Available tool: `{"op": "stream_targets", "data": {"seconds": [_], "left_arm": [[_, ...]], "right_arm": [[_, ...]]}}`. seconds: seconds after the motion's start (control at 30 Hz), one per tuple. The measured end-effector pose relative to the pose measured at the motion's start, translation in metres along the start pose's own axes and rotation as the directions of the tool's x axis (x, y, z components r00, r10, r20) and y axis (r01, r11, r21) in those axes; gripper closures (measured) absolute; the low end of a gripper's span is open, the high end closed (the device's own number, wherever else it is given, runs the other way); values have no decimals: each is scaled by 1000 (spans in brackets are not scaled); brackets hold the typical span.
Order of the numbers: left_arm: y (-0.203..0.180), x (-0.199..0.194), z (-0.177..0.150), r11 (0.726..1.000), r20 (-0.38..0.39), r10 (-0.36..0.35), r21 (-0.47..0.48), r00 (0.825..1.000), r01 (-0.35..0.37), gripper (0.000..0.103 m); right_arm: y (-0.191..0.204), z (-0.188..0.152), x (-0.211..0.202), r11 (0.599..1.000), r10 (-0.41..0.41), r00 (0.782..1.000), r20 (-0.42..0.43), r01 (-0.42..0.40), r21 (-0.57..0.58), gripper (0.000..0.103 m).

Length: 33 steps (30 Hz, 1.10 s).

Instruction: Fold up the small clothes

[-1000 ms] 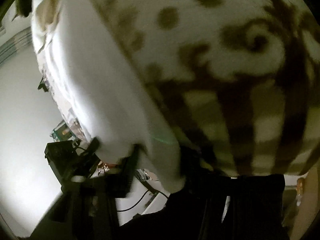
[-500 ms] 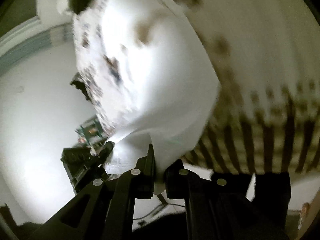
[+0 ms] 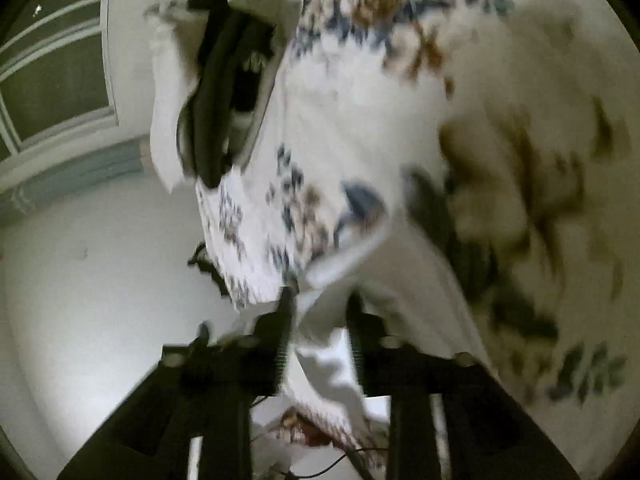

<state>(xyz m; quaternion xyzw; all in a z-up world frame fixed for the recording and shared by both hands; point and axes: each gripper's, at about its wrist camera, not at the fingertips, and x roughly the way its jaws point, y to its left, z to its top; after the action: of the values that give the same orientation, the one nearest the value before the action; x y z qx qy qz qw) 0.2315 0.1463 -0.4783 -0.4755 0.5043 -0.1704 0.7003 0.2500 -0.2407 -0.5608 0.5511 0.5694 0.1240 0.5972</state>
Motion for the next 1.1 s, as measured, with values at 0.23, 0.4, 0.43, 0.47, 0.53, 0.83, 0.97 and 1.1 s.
{"op": "stream_targets", "data": {"seconds": [0.23, 0.4, 0.43, 0.47, 0.53, 0.83, 0.97, 1.1], "left_arm": [[16, 1, 9, 980, -1, 174, 98, 985, -173, 30], [44, 40, 14, 959, -103, 270, 121, 957, -257, 30], [46, 46, 16, 963, -114, 257, 120, 960, -243, 30], [47, 51, 17, 967, -115, 239, 119, 964, -225, 32], [44, 57, 20, 970, -113, 217, 137, 970, -202, 42], [23, 52, 36, 951, -77, 227, 234, 971, -204, 99], [39, 52, 50, 959, -84, 236, 181, 968, -218, 99], [59, 33, 56, 979, -121, 190, 94, 974, -180, 92]], "right_arm": [[-23, 3, -31, 982, -153, 988, 31, 156, -106, 41], [-61, 15, -8, 976, -208, 978, -15, 207, -62, 41], [-65, 20, -2, 979, -197, 980, -17, 196, -49, 41], [-66, 23, 2, 985, -166, 986, -12, 166, -39, 41], [-65, 27, 7, 992, -118, 993, 16, 119, -44, 47], [-34, 38, 11, 973, -192, 976, 105, 203, -110, 99], [-40, 50, 25, 960, -262, 962, 75, 268, -86, 99], [-51, 48, 14, 967, -249, 968, 17, 250, -44, 67]]}}
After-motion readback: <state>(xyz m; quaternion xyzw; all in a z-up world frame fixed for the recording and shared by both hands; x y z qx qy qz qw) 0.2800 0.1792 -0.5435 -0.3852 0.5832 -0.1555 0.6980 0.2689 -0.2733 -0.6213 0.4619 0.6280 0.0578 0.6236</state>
